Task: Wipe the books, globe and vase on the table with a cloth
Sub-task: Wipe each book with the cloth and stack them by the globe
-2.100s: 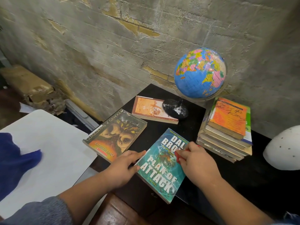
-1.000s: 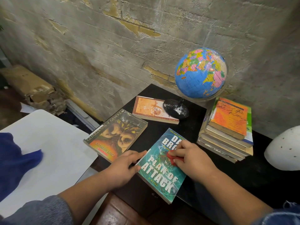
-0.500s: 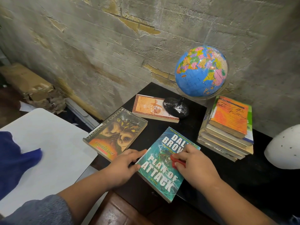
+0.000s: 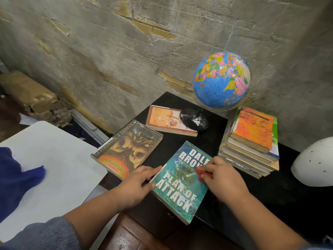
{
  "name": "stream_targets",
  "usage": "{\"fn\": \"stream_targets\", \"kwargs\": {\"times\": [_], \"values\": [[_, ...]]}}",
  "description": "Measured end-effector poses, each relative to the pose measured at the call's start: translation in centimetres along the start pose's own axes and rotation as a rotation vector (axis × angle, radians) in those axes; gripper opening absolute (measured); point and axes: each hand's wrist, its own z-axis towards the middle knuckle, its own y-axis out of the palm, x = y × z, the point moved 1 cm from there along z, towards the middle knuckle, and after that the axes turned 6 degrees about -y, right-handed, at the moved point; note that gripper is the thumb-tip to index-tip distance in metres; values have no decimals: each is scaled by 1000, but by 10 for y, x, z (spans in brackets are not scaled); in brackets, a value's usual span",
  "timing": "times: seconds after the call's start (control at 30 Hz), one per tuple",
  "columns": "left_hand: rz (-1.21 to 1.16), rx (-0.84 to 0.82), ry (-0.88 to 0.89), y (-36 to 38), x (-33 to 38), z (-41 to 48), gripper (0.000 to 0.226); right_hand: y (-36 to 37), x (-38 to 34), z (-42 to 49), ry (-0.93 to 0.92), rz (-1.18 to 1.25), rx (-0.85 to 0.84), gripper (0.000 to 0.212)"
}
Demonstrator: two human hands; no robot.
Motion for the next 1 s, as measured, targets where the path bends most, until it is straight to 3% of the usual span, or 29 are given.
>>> {"fn": "stream_targets", "kwargs": {"times": [0.17,0.3,0.43,0.57,0.7,0.83,1.0], "values": [[-5,3,3,0,0,0,52,4,-14,-1,-188,-96,-124,36],[6,5,10,0,1,0,52,0,-14,13,-77,-121,-57,34],[14,0,10,0,1,0,52,4,-24,15,-216,-155,-165,36],[23,1,8,0,2,0,52,0,-17,27,-81,-149,-72,34],[22,-4,7,0,1,0,52,2,-25,31,-198,-193,-185,37],[21,-13,-5,-1,2,0,52,-4,-23,46,-83,-232,-133,36],[37,-15,6,-1,2,0,52,-1,-30,48,-208,-150,-222,35]]}}
